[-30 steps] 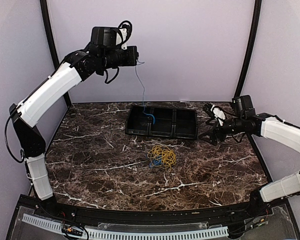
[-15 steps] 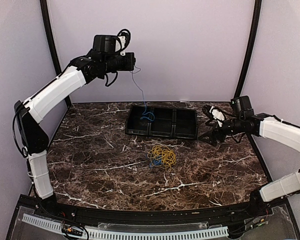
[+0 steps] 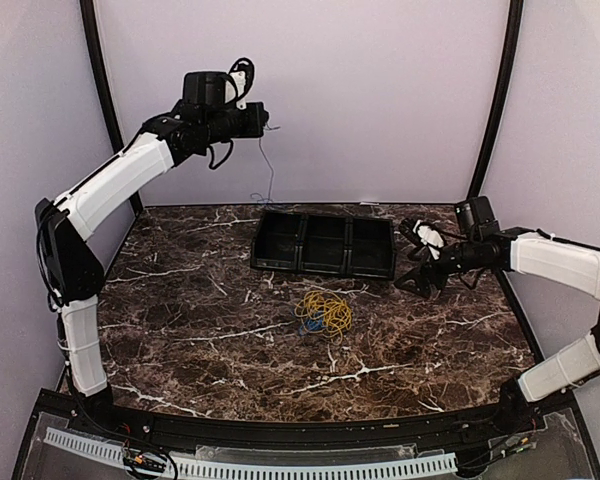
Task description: Untangle the cables
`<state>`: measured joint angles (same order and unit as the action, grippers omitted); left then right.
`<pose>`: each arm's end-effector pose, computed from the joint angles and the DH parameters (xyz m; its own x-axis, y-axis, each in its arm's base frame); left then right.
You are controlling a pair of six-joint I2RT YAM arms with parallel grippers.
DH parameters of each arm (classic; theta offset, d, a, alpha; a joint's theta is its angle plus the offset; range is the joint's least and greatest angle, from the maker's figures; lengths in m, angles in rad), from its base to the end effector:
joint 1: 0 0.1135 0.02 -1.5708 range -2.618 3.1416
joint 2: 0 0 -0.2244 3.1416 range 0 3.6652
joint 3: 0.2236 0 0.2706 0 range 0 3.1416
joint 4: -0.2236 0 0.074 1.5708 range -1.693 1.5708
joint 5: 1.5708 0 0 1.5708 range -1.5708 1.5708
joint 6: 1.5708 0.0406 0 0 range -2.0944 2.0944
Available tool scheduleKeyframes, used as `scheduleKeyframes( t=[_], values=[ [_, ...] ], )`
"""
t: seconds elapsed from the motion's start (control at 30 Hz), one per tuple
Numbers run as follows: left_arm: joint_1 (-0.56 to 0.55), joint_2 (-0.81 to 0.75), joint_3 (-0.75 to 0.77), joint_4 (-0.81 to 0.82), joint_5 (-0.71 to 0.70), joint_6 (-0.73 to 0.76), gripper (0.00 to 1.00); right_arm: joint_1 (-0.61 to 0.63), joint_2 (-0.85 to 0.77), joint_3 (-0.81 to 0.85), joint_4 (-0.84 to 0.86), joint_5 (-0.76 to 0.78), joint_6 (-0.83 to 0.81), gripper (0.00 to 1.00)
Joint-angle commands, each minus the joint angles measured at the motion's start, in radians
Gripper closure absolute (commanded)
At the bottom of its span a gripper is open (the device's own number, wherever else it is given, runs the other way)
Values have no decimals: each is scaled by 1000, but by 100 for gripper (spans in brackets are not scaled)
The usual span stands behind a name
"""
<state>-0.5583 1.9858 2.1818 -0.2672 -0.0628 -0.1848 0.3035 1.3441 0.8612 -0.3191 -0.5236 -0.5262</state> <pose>0.4015 -0.2478 0.4209 -0.1467 -0.1246 -0.9813 0.4564 0.8716 -0.1789 0.2869 0.1111 0.1843 -0.2965 -0.5486 -0.7817 -0.8552 0.5169 -0.0384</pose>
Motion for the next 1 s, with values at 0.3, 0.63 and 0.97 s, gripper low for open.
scheduleKeyframes(
  t=[0.3,0.63,0.97],
  values=[
    [0,-72,-346,211,203,-99,100,-3,38,10,-15,10,-30,5],
    [0,-176,-201,133,76,98,100,-4,57,20,-28,10,-38,5],
    [-13,-145,18,72,189,58,100,-3,47,18,-33,15,-41,5]
  ],
)
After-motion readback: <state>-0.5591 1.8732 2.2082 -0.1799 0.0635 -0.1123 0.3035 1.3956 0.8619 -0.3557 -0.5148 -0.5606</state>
